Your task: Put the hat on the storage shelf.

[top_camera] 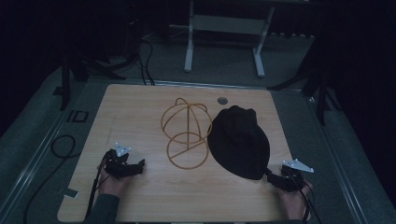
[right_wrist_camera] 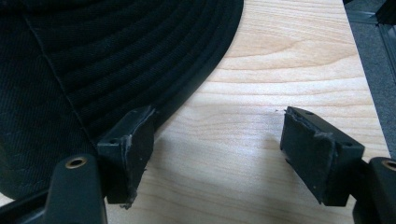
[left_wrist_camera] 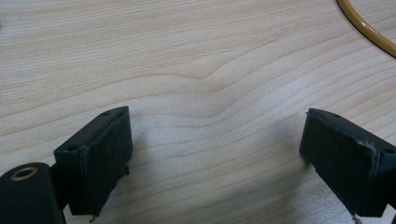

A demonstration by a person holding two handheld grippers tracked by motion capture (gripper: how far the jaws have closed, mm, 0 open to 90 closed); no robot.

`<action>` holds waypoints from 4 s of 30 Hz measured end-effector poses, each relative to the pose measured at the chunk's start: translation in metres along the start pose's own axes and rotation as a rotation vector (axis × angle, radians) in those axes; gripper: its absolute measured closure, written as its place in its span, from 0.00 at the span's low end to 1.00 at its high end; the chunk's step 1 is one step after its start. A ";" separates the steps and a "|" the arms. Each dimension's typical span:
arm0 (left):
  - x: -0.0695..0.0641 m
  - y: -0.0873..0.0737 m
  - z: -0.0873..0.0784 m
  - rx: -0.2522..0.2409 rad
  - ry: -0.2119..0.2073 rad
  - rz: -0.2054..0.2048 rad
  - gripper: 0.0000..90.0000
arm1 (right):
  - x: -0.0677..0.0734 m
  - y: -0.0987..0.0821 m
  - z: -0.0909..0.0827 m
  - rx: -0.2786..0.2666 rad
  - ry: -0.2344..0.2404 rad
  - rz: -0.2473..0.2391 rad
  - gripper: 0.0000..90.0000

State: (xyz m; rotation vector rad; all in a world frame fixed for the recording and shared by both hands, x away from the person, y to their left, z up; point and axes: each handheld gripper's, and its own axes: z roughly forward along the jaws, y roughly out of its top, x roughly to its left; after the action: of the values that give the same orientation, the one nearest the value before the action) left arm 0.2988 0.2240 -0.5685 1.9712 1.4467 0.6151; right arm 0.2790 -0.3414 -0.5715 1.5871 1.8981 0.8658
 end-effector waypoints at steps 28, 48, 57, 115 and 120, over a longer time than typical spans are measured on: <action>0.000 0.000 0.000 0.001 0.000 0.004 0.11 | 0.023 0.031 -0.035 0.009 0.099 -0.100 0.43; 0.000 0.000 0.000 -0.001 0.000 0.002 0.11 | 0.058 0.088 -0.010 0.063 0.165 -0.226 0.43; 0.000 0.000 0.000 0.000 0.000 0.000 0.11 | 0.067 0.121 0.013 0.199 0.174 -0.293 0.46; 0.000 0.000 0.000 0.000 0.000 0.000 0.11 | 0.093 0.235 0.013 0.166 0.234 -0.428 0.98; 0.000 0.000 0.000 0.000 -0.001 0.000 0.11 | 0.096 0.246 0.005 0.145 0.246 -0.441 0.98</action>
State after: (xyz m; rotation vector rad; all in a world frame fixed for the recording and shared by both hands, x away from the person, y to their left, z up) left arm 0.2985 0.2238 -0.5684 1.9712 1.4464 0.6140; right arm 0.4263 -0.2184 -0.3899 1.1020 2.4086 0.7677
